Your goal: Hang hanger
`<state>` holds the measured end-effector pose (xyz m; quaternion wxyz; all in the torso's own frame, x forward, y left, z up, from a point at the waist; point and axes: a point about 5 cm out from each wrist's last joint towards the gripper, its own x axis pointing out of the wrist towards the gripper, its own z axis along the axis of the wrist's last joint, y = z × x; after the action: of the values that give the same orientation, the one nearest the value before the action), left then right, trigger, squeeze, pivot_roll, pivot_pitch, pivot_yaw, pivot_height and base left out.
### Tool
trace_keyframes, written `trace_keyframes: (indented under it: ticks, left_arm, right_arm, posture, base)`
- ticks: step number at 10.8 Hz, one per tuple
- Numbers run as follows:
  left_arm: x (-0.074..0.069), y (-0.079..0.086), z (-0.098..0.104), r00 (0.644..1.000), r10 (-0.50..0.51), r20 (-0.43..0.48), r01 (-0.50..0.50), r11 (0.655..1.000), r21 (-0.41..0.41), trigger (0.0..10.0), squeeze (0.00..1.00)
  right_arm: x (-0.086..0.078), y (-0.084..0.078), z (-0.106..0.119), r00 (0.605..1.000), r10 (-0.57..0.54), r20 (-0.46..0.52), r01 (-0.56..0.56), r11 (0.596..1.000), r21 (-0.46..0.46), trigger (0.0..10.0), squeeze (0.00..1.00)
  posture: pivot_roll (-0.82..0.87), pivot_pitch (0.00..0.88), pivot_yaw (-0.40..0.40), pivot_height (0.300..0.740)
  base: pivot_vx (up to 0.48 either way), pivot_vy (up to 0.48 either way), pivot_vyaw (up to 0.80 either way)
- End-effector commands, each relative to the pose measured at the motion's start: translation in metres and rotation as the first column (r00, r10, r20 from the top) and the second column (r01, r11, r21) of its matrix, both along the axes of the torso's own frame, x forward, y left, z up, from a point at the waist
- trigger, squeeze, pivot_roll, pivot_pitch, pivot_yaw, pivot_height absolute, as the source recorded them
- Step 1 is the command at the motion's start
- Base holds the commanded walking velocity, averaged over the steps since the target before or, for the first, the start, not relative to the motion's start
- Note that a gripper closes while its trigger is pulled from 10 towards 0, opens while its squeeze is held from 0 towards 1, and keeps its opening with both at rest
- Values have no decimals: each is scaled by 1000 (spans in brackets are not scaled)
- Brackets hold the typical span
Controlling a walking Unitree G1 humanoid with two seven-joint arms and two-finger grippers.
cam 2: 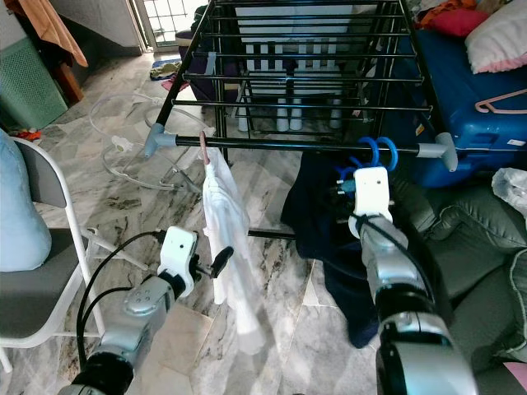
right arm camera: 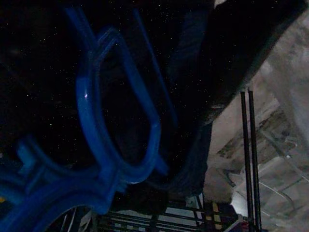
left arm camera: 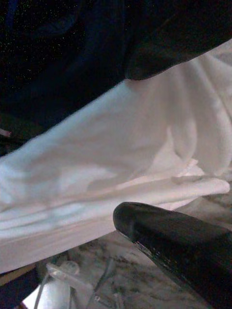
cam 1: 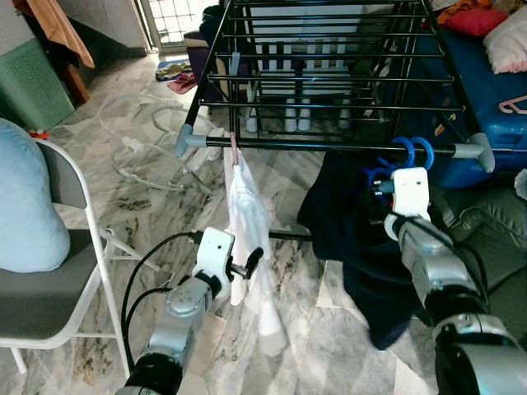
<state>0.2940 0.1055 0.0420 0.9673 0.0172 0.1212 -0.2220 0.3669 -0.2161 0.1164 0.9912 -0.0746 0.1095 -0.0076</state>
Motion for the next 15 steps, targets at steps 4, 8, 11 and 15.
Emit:
trace_keyframes:
  ticks: [4, 8, 11, 15]
  left_arm:
    - [-3, 4, -4, 1000, -3, -18, 3, 1000, 23, 10000, 0]
    - [-3, 4, -4, 1000, -3, -18, 3, 1000, 23, 10000, 0]
    - [-3, 4, -4, 1000, -3, -18, 3, 1000, 23, 10000, 0]
    - [-6, 5, -9, 999, 9, -41, -7, 999, 41, 10000, 0]
  right_arm:
    - [4, 1, 6, 1000, 20, 8, -20, 1000, -8, 0, 0]
    - [4, 1, 6, 1000, 20, 8, -20, 1000, -8, 0, 0]
    - [4, 1, 6, 1000, 20, 8, -20, 1000, -8, 0, 0]
    - [9, -10, 10, 1000, 7, -18, -7, 1000, 7, 0, 0]
  posture:
    - [-195, 56, 74, 740]
    - [-195, 56, 74, 740]
    - [-195, 56, 74, 740]
    - [-180, 56, 64, 740]
  base:
    - [0, 0, 0]
    - [0, 0, 0]
    - [0, 0, 0]
    - [0, 0, 0]
